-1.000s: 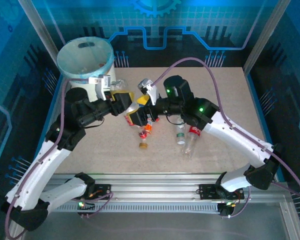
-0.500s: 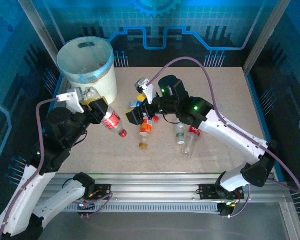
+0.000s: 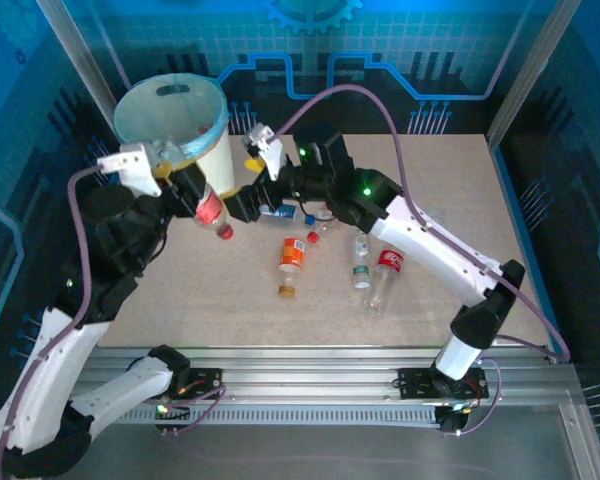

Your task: Put the plastic bottles in the bin

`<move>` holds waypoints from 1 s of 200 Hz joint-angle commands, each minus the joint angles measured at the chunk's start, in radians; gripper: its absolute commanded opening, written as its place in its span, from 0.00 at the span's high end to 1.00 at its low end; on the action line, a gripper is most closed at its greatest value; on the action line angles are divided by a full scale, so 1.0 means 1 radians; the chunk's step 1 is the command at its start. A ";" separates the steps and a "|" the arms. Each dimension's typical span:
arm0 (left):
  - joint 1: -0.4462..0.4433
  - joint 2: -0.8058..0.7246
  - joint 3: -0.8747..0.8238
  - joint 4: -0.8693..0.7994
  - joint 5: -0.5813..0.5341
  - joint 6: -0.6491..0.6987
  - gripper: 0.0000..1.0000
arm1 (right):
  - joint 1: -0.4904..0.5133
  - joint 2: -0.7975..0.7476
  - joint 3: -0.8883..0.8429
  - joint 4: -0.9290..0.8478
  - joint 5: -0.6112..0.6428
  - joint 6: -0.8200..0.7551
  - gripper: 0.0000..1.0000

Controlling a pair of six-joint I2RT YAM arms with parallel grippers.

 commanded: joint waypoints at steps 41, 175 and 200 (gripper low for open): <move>0.093 0.294 0.308 0.200 0.004 0.239 0.48 | -0.018 0.324 0.538 -0.115 0.126 0.017 0.02; 0.583 0.692 0.478 0.423 0.314 0.102 0.52 | -0.097 0.456 0.717 -0.136 0.056 0.286 0.00; 0.596 0.800 0.517 0.439 0.321 0.154 0.52 | -0.074 0.458 0.714 -0.145 0.050 0.275 0.00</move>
